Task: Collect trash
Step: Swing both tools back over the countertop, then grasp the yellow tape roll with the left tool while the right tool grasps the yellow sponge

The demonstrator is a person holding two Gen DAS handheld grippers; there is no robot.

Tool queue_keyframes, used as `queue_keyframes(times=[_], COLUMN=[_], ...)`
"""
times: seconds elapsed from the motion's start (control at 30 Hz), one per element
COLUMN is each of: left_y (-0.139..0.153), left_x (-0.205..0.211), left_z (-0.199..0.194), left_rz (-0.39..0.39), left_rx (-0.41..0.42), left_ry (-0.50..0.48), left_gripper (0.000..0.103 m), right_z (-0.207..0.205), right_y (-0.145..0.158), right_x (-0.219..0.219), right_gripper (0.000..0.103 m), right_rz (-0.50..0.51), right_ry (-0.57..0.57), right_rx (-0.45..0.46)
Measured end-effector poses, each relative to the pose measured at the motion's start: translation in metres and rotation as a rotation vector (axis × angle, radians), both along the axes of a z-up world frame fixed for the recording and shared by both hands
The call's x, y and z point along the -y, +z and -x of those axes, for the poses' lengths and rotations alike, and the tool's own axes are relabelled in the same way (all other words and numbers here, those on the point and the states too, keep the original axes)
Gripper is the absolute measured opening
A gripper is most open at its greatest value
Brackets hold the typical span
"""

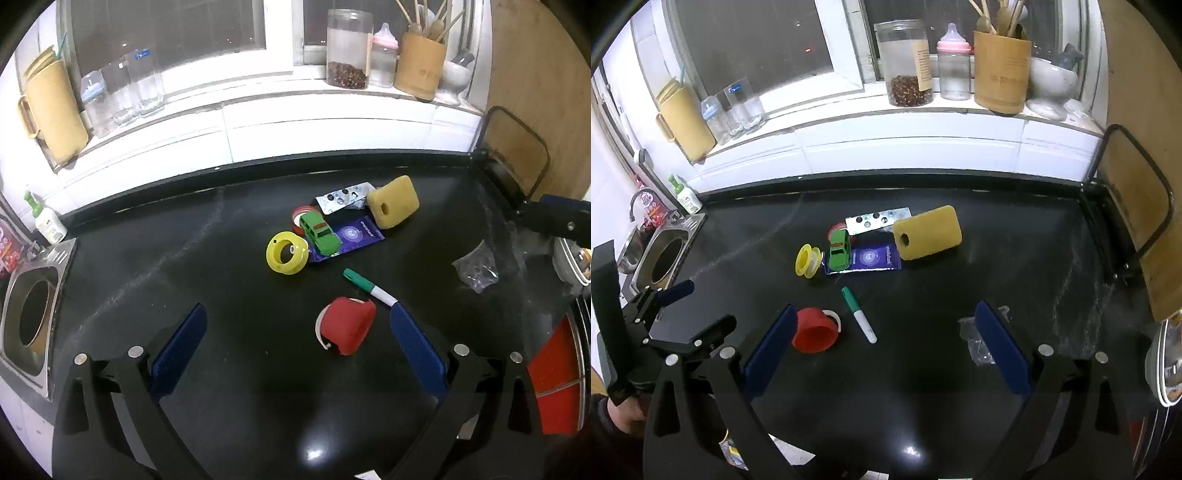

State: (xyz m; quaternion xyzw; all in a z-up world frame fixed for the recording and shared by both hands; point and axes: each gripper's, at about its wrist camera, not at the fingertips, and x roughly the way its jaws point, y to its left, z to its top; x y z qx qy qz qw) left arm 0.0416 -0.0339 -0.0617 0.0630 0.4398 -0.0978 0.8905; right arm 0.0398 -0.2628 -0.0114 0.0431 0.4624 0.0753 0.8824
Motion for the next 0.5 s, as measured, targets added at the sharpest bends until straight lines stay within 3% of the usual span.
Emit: queue_keyframes(times=[0.27, 0.5], left_y=[-0.035, -0.078], left_x=[-0.01, -0.016], left_z=[-0.046, -0.097], left_rz=[0.008, 0.049], left_rx=[-0.06, -0.119], left_ry=[-0.008, -0.006], left_gripper=[0.096, 0.096], right_z=[-0.036, -0.093], right_y=[-0.02, -0.062], right_x=[0.004, 0.019], right_gripper=[0.094, 0.094], right_rz=[-0.008, -0.027], right_ry=[0.011, -0.018], right_rx=[-0.03, -0.082])
